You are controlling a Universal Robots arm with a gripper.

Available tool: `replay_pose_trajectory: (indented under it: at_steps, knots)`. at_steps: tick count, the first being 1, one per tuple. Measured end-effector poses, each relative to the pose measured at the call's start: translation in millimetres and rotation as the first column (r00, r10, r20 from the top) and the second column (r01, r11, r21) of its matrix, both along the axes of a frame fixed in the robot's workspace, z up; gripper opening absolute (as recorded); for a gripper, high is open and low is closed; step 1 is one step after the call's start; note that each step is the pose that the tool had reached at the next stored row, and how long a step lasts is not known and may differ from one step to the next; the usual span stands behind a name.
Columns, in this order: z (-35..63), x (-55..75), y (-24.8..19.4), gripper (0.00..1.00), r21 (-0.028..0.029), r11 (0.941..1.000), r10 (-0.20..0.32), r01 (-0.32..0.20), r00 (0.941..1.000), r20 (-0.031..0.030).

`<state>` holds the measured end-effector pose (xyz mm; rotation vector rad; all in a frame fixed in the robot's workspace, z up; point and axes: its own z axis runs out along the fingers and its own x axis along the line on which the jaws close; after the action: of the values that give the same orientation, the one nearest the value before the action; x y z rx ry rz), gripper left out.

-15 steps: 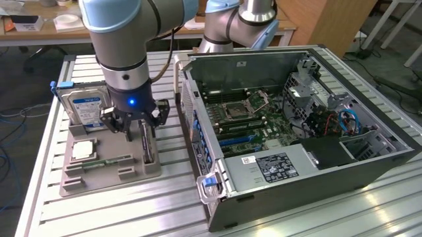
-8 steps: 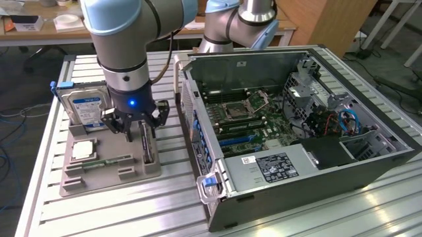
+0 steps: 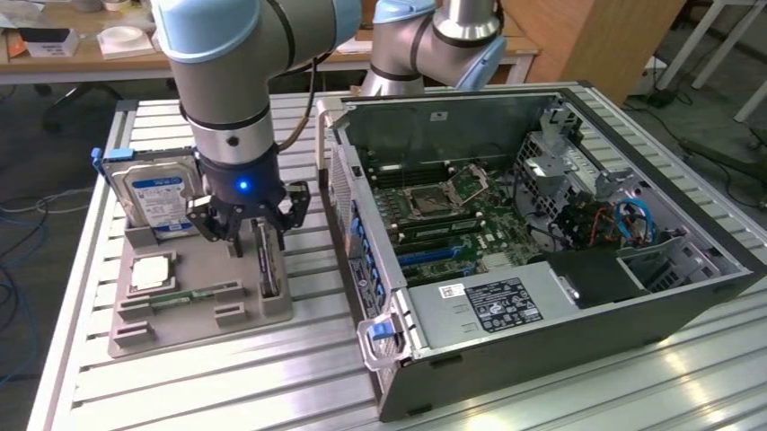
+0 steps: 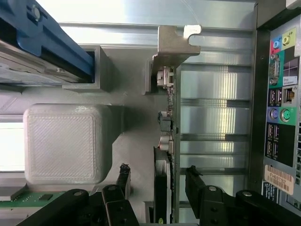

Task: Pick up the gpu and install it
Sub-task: 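Pick up the gpu and move the gpu toward the slot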

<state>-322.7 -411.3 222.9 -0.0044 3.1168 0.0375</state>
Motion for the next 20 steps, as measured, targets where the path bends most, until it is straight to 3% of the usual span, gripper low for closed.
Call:
replay_pose_trajectory:
  at_steps: [15, 20]
  knots:
    - [5.3, 0.1, -0.1, 0.59, -0.0001, 1.0, 0.0, 0.0, 1.0, 0.0]
    - [5.4, 0.0, -3.9, 0.59, -0.0001, 1.0, 0.0, 0.0, 1.0, -0.0001]
